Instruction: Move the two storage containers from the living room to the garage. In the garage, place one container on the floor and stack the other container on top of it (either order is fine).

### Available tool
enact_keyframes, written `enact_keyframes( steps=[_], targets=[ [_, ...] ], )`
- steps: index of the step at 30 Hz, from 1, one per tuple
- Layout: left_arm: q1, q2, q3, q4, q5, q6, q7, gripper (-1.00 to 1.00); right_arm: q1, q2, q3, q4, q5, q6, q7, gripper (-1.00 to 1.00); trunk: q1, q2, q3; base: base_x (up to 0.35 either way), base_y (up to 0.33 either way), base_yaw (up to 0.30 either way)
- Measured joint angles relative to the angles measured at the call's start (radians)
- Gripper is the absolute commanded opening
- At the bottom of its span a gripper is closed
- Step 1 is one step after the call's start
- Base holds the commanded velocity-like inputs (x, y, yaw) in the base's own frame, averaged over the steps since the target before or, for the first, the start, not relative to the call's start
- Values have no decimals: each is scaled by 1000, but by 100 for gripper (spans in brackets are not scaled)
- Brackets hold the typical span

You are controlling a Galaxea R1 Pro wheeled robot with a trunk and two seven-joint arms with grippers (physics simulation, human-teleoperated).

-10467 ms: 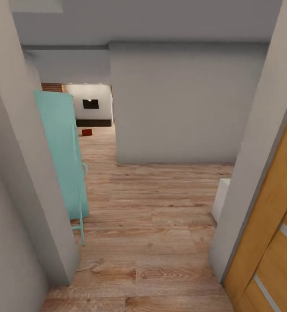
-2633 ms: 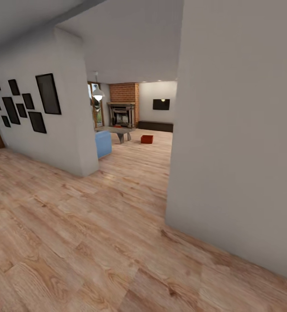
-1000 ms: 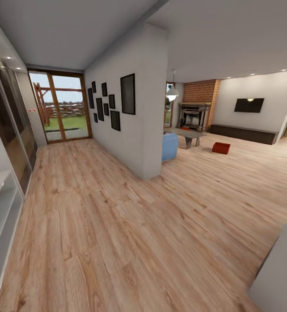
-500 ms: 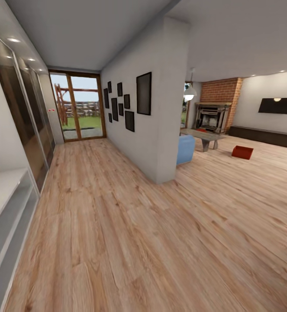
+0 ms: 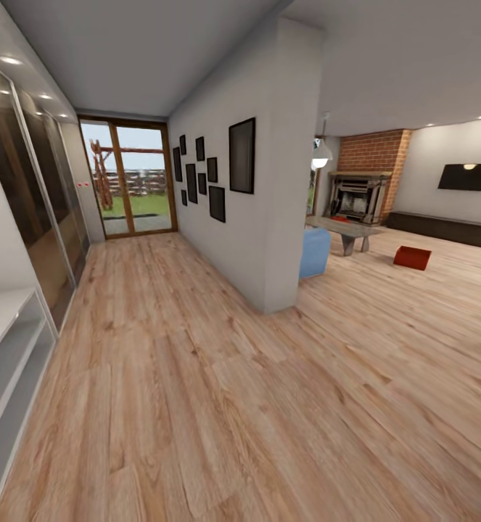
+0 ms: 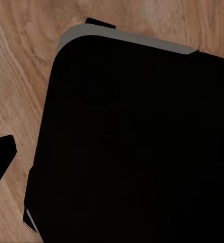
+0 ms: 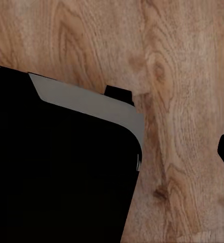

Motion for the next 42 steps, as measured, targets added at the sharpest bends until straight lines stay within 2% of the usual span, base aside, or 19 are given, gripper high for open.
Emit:
enact_keyframes(
  steps=[17, 26, 42],
  targets=[
    [0, 0, 0, 0, 0, 0, 0, 100, 0, 0, -7, 0, -6, -26, 0, 100, 0, 0, 0, 321, 0, -5],
    [0, 0, 0, 0, 0, 0, 0, 100, 0, 0, 8, 0, 3, -28, 0, 100, 0, 0, 0, 321, 0, -225],
    [0, 0, 0, 0, 0, 0, 0, 100, 0, 0, 9, 1, 5, -29, 0, 100, 0, 0, 0, 321, 0, -270]
  ],
)
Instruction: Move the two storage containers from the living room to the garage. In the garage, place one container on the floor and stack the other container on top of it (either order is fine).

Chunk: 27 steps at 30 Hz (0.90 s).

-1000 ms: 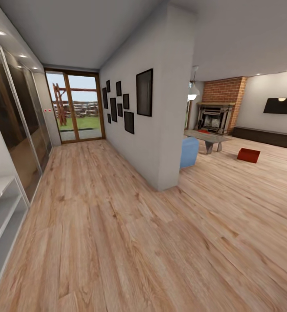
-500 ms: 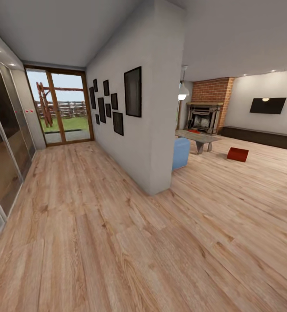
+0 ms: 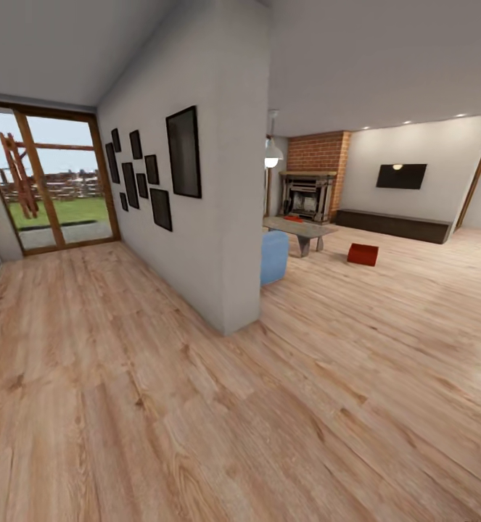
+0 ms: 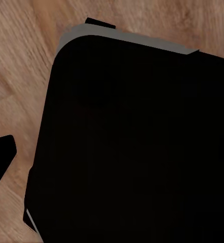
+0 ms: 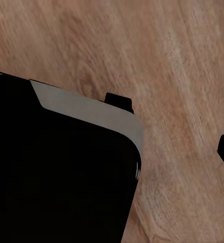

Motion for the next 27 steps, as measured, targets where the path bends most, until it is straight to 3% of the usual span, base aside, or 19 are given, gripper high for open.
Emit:
enact_keyframes(
  steps=[27],
  targets=[
    [0, 0, 0, 0, 0, 0, 0, 100, 0, 0, 1, 0, 1, -1, 0, 100, 0, 0, 0, 321, 0, -286]
  ],
)
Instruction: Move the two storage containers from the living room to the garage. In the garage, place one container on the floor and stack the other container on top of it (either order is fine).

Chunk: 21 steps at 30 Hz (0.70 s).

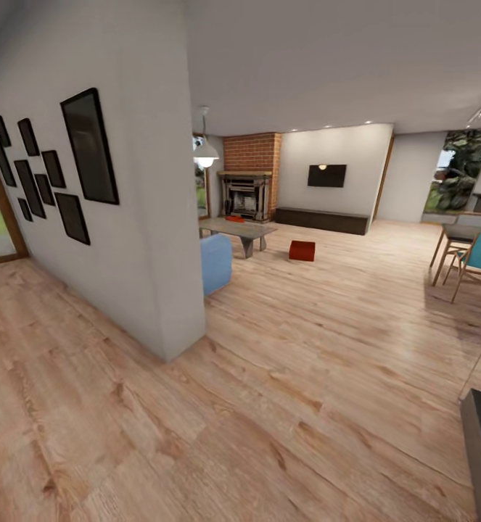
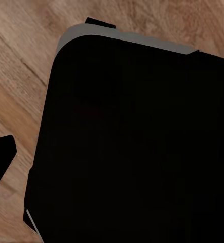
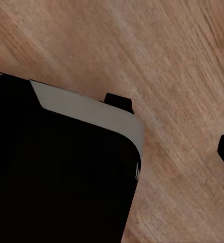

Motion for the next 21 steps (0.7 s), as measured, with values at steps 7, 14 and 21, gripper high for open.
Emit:
enact_keyframes(
  steps=[7, 14, 21],
  targets=[
    [0, 0, 0, 0, 0, 0, 0, 100, 0, 0, 0, 0, 0, 0, 0, 100, 0, 0, 0, 321, 0, -286],
    [0, 0, -1, 0, 1, 1, 0, 100, 0, 0, 0, 0, 0, 0, 0, 100, 0, 0, 0, 322, 0, -286],
    [0, 0, -1, 0, 1, 1, 0, 100, 0, 0, 0, 0, 0, 0, 0, 100, 0, 0, 0, 322, 0, -286]
  ],
)
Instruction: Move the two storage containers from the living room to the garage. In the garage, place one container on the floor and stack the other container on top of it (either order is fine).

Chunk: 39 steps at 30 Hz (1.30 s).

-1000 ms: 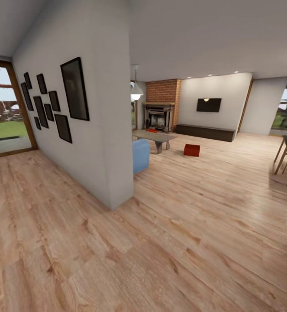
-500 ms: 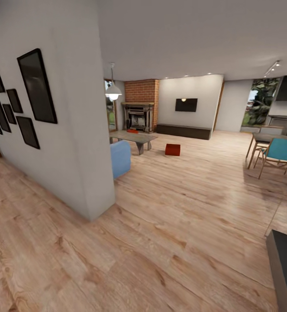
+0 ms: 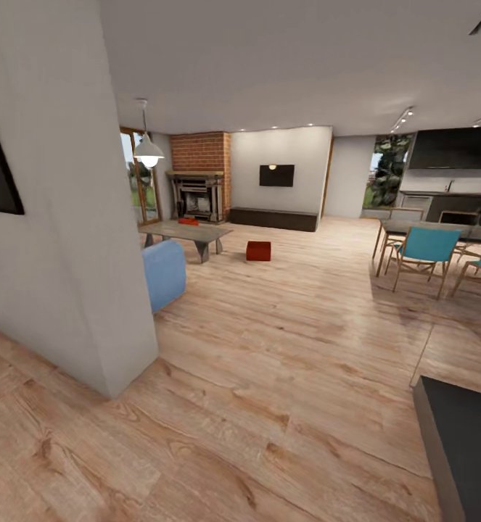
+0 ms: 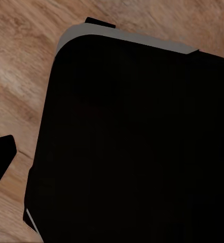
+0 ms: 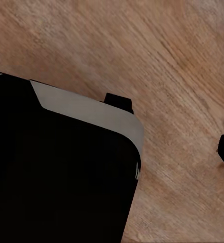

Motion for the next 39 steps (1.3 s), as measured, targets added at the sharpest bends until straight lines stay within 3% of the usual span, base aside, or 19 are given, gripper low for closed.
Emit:
enact_keyframes(
  steps=[9, 39],
  targets=[
    [0, 0, 0, 0, 0, 0, 0, 100, 0, -1, 0, 0, 1, -1, 0, 100, 0, 0, 0, 322, 0, -200],
    [0, 0, 0, 0, -1, 0, 0, 100, 0, -5, 3, 0, 4, 2, 0, 100, 0, 0, 0, 322, 0, -2]
  ],
)
